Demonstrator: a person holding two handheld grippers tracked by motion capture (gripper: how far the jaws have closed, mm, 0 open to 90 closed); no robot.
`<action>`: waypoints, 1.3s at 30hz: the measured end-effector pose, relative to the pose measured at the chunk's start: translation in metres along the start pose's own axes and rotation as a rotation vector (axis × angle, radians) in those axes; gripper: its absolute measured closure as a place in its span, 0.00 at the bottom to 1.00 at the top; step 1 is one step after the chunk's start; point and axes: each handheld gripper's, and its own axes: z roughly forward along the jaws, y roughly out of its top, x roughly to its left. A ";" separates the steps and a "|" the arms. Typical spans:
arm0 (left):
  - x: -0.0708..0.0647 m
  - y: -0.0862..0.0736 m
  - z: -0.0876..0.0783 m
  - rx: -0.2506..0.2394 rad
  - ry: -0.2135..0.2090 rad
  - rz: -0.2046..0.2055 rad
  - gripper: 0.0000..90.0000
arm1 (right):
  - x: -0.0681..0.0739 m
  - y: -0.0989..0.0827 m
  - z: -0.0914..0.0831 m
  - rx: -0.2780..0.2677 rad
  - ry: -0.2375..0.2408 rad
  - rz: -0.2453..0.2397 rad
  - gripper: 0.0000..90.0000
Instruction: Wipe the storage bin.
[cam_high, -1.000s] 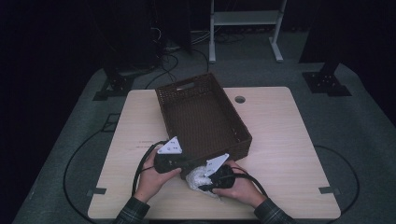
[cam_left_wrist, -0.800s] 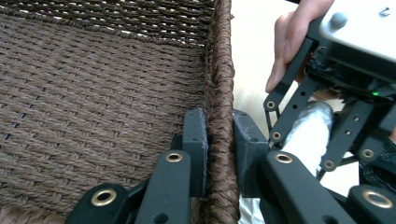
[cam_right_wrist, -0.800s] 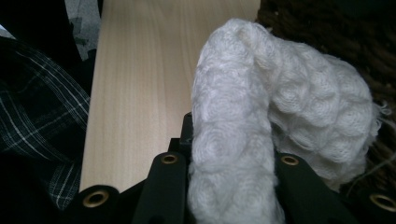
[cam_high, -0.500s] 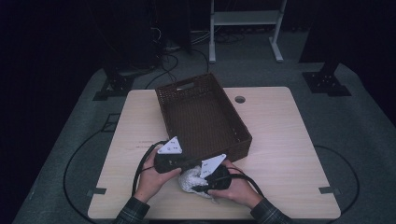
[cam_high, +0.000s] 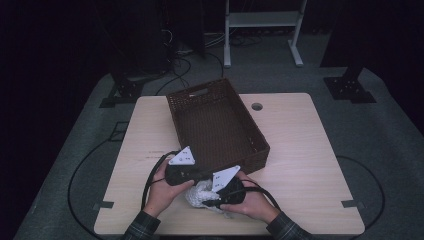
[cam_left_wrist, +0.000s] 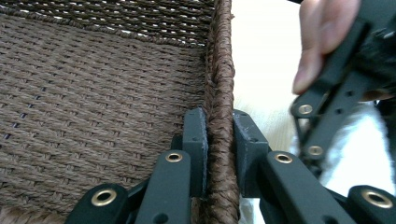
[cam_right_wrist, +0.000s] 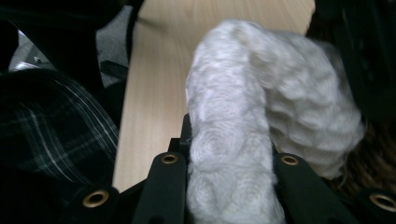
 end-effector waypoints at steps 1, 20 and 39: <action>0.000 0.000 0.000 0.000 0.000 0.000 0.86 | -0.002 -0.002 0.002 0.009 0.000 0.009 0.82; 0.000 0.000 0.000 0.000 -0.001 0.003 0.86 | -0.025 -0.032 0.005 0.103 -0.099 0.093 0.82; 0.000 0.000 -0.001 -0.009 -0.005 -0.005 0.85 | -0.022 -0.059 -0.034 0.090 -0.156 0.143 0.82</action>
